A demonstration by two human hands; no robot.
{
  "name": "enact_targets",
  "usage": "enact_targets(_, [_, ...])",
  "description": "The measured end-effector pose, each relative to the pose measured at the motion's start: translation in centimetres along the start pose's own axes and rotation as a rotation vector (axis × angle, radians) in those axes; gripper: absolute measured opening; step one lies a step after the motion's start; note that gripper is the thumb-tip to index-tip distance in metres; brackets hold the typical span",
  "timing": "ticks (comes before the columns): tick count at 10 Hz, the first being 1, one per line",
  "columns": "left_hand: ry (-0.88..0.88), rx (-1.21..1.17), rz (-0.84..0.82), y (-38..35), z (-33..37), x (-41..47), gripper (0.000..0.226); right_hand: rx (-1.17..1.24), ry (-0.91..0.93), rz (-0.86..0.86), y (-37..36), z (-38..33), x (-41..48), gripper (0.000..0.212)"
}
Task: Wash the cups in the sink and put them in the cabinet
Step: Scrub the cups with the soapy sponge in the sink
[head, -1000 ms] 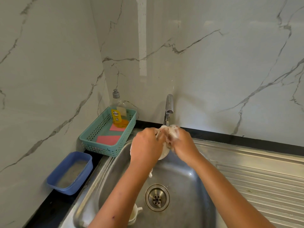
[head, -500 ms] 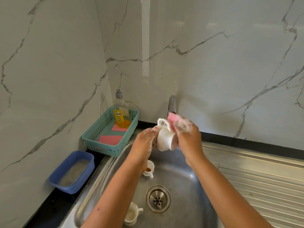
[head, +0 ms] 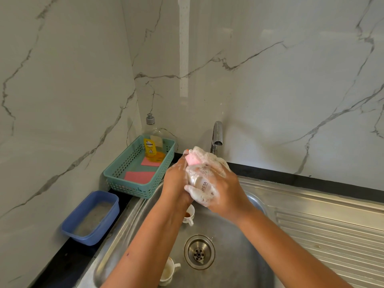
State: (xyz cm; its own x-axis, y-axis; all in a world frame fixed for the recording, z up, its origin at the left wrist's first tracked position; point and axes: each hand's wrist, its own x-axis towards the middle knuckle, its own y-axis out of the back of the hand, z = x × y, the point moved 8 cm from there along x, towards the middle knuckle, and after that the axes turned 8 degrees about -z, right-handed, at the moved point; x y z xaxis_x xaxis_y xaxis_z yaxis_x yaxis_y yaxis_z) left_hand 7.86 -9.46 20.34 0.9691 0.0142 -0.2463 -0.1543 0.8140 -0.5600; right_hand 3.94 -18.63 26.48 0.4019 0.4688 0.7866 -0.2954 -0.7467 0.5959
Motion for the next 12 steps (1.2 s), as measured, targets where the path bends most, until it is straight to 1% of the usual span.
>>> enact_targets(1, [-0.003, 0.005, 0.038, 0.2, -0.4, 0.2, 0.023, -0.203, 0.194, -0.049, -1.1, -0.5, -0.6, 0.031])
enact_targets(2, [0.055, -0.071, 0.076, 0.4, -1.3, 0.2, 0.024, -0.333, 0.303, -0.059, -1.7, -0.6, -0.9, 0.026])
enact_targets(3, [0.148, -0.18, 0.032, 0.3, -2.5, 0.7, 0.03, -0.403, 0.373, -0.008, -1.5, -0.4, -0.7, 0.018])
enact_targets(4, [0.167, -0.187, -0.05, -0.3, -2.4, 0.6, 0.031, -0.435, 0.378, 0.005, -1.3, -0.3, -0.5, 0.019])
enact_targets(5, [0.093, -0.136, -0.049, -0.4, -2.6, 0.4, 0.025, -0.434, 0.312, -0.016, -1.4, 0.5, -1.0, 0.023])
enact_targets(6, [0.054, -0.175, -0.008, -0.1, -3.1, 0.3, 0.024, -0.265, 0.127, 0.023, -1.0, 1.5, -1.2, 0.021])
enact_targets(7, [0.018, -0.25, 0.029, 0.1, -3.3, 0.3, 0.029, 0.096, -0.349, 0.186, 0.6, 4.2, -1.5, 0.027])
enact_targets(8, [-0.032, -0.227, 0.069, 0.2, -2.7, 0.4, 0.031, 0.152, -0.442, 0.18, 0.5, 4.6, -1.2, 0.029])
enact_targets(9, [-0.104, -0.167, 0.084, -0.5, -1.2, -0.2, 0.025, 0.296, -0.509, 0.048, -1.3, 4.1, -0.8, 0.041])
enact_targets(10, [-0.134, -0.109, 0.123, -0.7, -0.8, -0.9, 0.021, 0.382, -0.609, -0.003, -2.1, 4.0, -0.9, 0.043])
enact_targets(11, [-0.266, 0.009, 0.162, -0.5, -1.3, -1.9, 0.021, 0.368, -0.806, 0.0, -2.0, 4.6, -1.4, 0.036])
enact_targets(12, [-0.405, 0.089, 0.093, -1.0, -1.7, -2.5, 0.02, 0.348, -0.908, 0.029, -1.8, 5.6, -2.0, 0.029])
